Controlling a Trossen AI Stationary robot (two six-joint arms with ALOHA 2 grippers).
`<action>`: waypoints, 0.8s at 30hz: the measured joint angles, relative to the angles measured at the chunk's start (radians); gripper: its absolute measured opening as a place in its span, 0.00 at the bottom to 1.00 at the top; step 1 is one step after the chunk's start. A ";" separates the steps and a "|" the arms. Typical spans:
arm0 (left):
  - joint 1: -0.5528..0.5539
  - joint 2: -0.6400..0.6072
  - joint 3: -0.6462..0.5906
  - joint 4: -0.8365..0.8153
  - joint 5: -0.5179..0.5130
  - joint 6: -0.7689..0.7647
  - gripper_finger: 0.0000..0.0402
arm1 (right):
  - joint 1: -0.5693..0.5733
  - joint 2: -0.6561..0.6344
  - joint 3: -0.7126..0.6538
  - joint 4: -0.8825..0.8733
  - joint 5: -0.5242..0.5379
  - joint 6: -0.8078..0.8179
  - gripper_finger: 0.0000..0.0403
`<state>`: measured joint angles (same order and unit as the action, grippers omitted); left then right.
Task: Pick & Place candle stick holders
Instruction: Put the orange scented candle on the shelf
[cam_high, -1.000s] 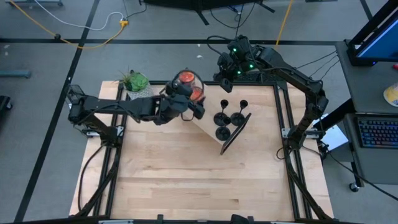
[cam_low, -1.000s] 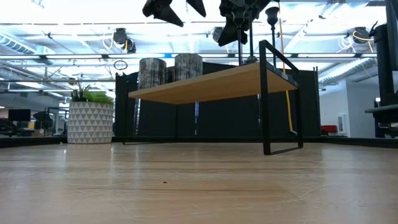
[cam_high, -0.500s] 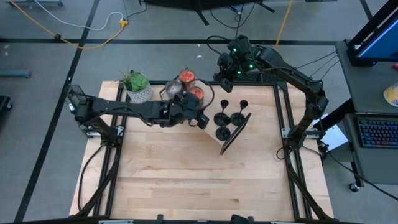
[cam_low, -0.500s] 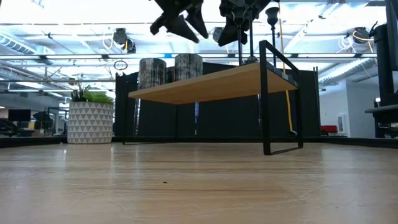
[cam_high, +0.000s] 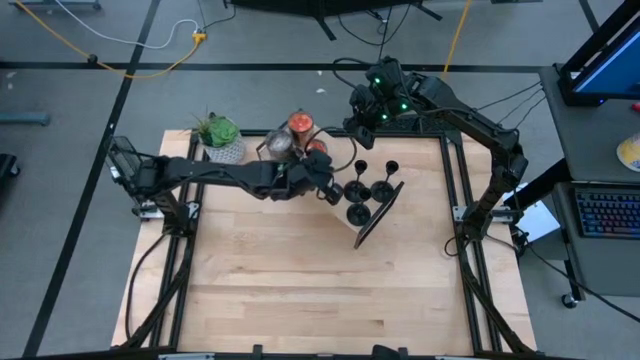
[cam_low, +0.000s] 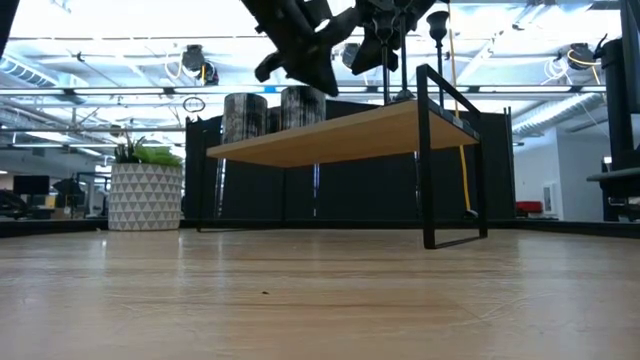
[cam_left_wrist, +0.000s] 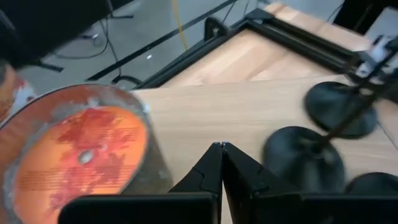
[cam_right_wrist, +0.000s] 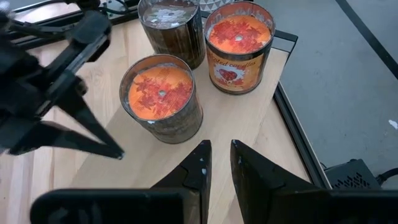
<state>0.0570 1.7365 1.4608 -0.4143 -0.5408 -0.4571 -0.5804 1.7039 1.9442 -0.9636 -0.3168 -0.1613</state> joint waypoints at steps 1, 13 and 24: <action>0.004 0.001 0.000 -0.005 -0.001 -0.001 0.03 | 0.000 0.000 0.000 0.000 0.000 0.000 0.14; 0.020 0.004 0.000 -0.011 -0.067 -0.045 0.01 | 0.000 0.000 0.000 0.001 0.000 -0.008 0.13; 0.044 0.004 -0.001 -0.066 -0.088 -0.083 0.02 | 0.000 0.000 0.000 0.001 0.001 -0.008 0.13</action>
<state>0.1011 1.7401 1.4601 -0.4805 -0.6292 -0.5401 -0.5804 1.7039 1.9442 -0.9627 -0.3161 -0.1696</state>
